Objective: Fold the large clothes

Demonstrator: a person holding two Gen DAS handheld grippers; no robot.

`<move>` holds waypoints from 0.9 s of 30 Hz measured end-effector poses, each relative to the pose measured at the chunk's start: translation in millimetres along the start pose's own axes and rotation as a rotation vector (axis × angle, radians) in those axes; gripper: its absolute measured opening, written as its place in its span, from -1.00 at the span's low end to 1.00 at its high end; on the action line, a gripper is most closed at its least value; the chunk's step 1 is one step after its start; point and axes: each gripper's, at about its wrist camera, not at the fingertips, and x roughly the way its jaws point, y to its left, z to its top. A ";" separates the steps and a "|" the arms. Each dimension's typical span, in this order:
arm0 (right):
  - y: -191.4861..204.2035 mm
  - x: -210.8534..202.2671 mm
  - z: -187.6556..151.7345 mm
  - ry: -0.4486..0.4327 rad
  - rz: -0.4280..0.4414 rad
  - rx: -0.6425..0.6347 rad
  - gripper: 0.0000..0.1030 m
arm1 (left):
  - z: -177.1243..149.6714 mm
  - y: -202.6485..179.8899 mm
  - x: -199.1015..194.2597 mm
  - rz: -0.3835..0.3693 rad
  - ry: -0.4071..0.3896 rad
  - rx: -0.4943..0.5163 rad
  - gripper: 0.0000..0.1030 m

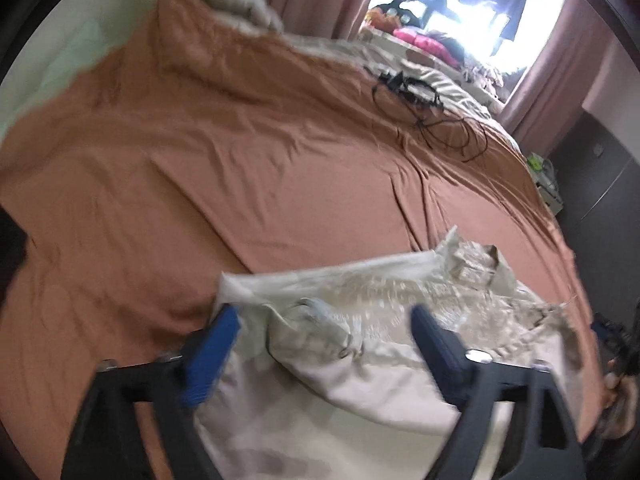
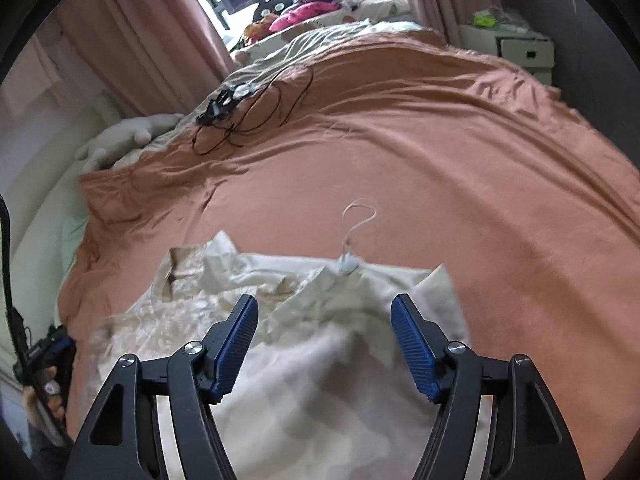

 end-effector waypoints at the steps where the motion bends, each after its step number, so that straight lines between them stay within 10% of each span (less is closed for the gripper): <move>1: 2.3 1.0 -1.4 0.006 0.005 -0.002 0.34 | -1.6 -1.0 -2.5 0.006 -0.015 0.011 0.82; 16: 98.3 85.4 -38.7 0.287 0.008 -0.226 0.34 | -34.0 -28.9 80.9 0.096 0.264 0.189 0.42; 20: 106.9 115.6 -49.1 0.354 -0.068 -0.273 0.29 | -41.6 -32.3 105.7 0.146 0.303 0.242 -0.02; 22: 107.9 125.0 -51.3 0.373 -0.085 -0.286 0.07 | -39.2 -35.6 108.3 0.152 0.286 0.264 -0.33; 24: 113.2 127.8 -51.7 0.371 -0.064 -0.315 -0.69 | -35.8 -40.2 109.3 0.143 0.290 0.276 -0.66; 27: 117.6 123.4 -47.2 0.363 -0.021 -0.314 -0.96 | -31.9 -48.3 103.4 0.143 0.267 0.303 -0.89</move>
